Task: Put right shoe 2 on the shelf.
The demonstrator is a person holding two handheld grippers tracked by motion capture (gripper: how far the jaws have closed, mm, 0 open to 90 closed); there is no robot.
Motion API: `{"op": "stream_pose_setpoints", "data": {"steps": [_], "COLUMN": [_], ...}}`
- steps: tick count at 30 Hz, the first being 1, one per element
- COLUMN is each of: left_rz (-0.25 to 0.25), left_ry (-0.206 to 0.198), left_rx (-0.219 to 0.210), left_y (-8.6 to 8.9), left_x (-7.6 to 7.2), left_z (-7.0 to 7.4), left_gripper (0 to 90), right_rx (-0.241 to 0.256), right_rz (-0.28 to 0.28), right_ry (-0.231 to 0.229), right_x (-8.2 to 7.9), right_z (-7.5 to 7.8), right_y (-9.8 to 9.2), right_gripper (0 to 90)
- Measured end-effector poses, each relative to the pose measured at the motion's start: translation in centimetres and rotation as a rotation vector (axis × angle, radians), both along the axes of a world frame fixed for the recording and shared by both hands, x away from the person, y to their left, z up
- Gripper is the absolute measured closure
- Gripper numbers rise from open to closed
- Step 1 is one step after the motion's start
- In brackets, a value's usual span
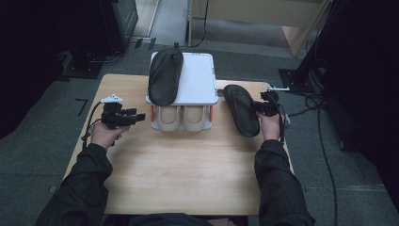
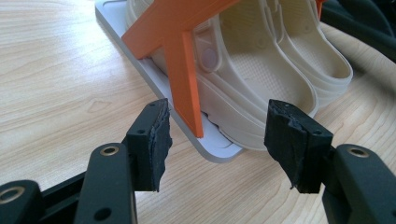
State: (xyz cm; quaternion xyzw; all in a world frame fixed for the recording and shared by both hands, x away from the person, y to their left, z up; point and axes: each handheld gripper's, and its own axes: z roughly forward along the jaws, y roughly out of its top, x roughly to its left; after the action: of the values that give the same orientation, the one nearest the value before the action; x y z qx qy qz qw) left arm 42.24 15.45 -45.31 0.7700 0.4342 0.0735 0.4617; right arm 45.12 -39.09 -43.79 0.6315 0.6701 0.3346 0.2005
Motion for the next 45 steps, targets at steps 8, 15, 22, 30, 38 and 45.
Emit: {"op": "stream_pose_setpoints", "data": {"steps": [8, 15, 22, 30, 38, 45], "left_rz": [-0.008, -0.005, -0.008, -0.020, -0.033, -0.036], "left_ry": [0.003, 0.004, 0.002, 0.009, 0.003, -0.004], "left_rx": [0.004, -0.003, -0.001, -0.014, 0.004, -0.003], "left_y": [-0.1, 0.1, 0.0, 0.1, 0.0, 0.1], "left_x": [-0.1, -0.1, -0.1, 0.0, -0.1, -0.1], "left_z": [0.0, 0.0, 0.0, 0.0, 0.1, 0.1], "left_gripper": [40.6, 40.0, 40.0, 39.6, 39.4, 39.6], "right_rx": [-0.016, -0.039, -0.046, -0.069, -0.072, -0.079], "right_rz": [0.006, 0.009, 0.010, 0.020, 0.041, 0.060], "right_ry": [-0.019, -0.029, -0.043, -0.057, -0.081, -0.097], "right_x": [0.5, 0.8, 1.3, 2.3, 3.2, 4.0], "right_z": [2.9, 5.1, 7.2, 9.8, 12.0, 13.3], "right_y": [0.4, 0.9, 1.5, 2.9, 4.7, 6.5], "right_gripper": [76.6, 76.6, 76.7, 76.7, 76.7, 76.7]}}
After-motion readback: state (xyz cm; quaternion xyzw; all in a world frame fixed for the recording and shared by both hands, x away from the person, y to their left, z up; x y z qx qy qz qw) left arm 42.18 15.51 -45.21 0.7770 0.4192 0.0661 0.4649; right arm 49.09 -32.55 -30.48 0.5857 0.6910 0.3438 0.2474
